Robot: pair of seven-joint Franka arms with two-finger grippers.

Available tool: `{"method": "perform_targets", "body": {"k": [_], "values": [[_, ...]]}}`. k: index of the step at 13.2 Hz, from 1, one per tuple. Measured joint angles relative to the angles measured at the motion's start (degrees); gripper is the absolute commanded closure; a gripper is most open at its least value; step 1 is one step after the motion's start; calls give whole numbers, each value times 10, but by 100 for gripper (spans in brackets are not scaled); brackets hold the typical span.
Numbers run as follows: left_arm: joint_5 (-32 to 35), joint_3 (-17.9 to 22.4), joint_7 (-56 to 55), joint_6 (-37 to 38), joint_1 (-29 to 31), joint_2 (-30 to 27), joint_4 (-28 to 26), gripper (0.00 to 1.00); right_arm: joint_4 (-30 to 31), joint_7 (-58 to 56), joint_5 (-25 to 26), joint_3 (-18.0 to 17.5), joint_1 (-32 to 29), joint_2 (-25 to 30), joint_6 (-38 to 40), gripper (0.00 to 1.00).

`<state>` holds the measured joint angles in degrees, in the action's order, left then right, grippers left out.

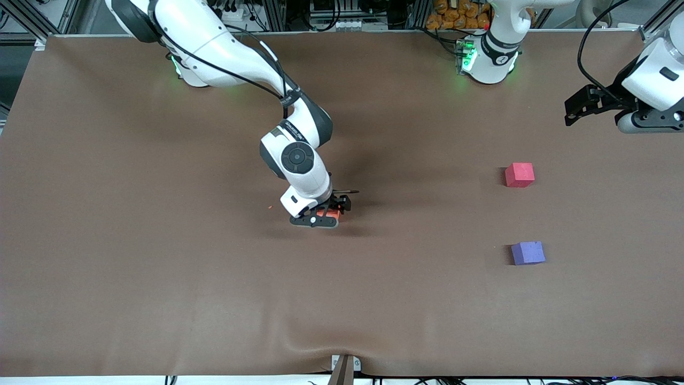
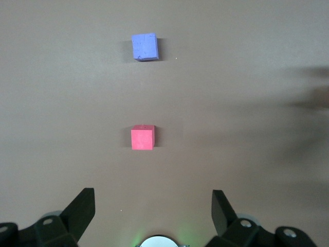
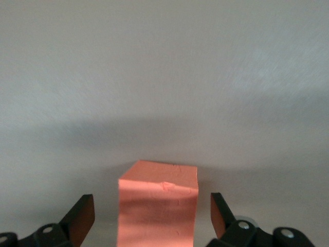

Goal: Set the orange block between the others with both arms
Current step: 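Carry the orange cube with the right gripper toward the table middle, then set down the orange cube while the left gripper reaches to grasp it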

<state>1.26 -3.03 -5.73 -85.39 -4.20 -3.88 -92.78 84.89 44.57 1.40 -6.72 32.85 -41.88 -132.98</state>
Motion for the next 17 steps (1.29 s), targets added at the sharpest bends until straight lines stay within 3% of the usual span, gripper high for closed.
{"method": "perform_targets", "body": {"k": [3,7,12,15,17], "values": [[-1,-16,-55,-21,-27,25,0,0,-10,3,0,9,-37,86,136,0],[0,-68,-227,-87,-124,109,6,0,15,-94,1,11,-170,167,241,0],[38,-68,-328,-176,-295,311,126,0,112,-253,1,12,-310,236,258,0],[40,-53,-374,-307,-353,414,168,0,180,-324,2,12,-370,297,255,0],[40,-35,-374,-350,-382,456,189,0,194,-388,2,12,-387,327,261,0]]}}
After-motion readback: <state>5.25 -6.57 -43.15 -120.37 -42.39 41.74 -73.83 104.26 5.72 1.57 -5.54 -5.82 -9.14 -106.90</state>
